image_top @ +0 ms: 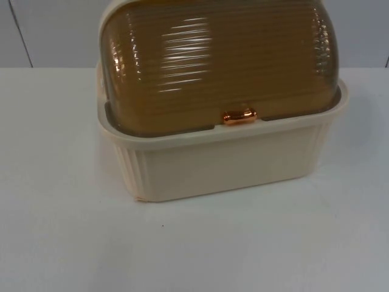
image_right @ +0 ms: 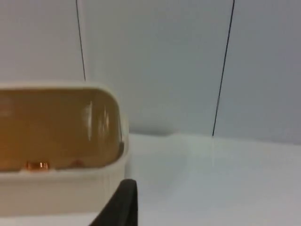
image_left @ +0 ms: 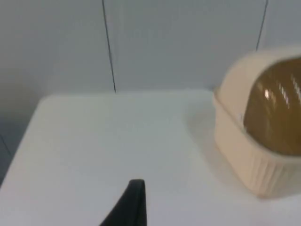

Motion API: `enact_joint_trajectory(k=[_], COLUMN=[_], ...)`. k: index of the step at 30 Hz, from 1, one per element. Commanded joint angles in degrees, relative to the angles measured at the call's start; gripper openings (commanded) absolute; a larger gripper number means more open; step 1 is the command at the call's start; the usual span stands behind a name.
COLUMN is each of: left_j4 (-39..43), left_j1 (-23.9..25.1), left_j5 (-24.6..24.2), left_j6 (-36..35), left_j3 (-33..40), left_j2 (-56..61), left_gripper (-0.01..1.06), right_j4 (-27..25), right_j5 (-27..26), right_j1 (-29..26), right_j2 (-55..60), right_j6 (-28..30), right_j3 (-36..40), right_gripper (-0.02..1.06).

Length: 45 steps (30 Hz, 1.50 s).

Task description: Open the box lid with the left hand, place the block into the box with the right hand, then close the box lid with the left hand.

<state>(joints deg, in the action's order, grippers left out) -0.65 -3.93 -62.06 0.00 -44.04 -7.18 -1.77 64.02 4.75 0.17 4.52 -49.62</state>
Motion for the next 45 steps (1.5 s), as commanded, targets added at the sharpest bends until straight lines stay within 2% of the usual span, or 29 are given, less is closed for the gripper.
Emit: enact_joint_trajectory(k=[1,8,14,18,23,27,45], left_j4=[-0.40,-2.08,-1.88,-1.88,-0.79,-0.25,0.02], left_j1=[-0.82,-3.52,-3.52,-3.52,-3.52,-3.52,-3.52], left_j5=[0.41,1.49,1.49,2.24,0.43,0.43,0.43], left_j6=[0.91,3.42,3.57,3.57,3.46,2.68,2.46], left_j3=[1.96,6.30,11.28,13.99,15.73,15.73,15.73], left_j2=[0.31,0.36,0.58,2.33,5.29,7.03,7.18], left_gripper=[1.04,1.04,1.04,1.04,1.04,1.04,1.04], right_j4=[0.43,0.43,0.54,0.75,2.11,2.76,2.71], right_j5=[-1.86,-4.26,-5.07,-5.21,-3.19,-1.84,-2.16], right_j1=[0.02,0.02,0.02,0.02,0.02,0.02,0.02], right_j2=[-0.17,-0.17,-0.17,-0.17,-0.17,-0.17,-0.17], right_j6=[-0.25,-2.86,-3.24,-3.24,-3.48,-3.91,-4.06], right_j3=[3.66,14.28,18.43,18.61,18.84,19.75,20.10], right_gripper=[1.05,1.05,1.05,1.05,1.05,1.05,1.05])
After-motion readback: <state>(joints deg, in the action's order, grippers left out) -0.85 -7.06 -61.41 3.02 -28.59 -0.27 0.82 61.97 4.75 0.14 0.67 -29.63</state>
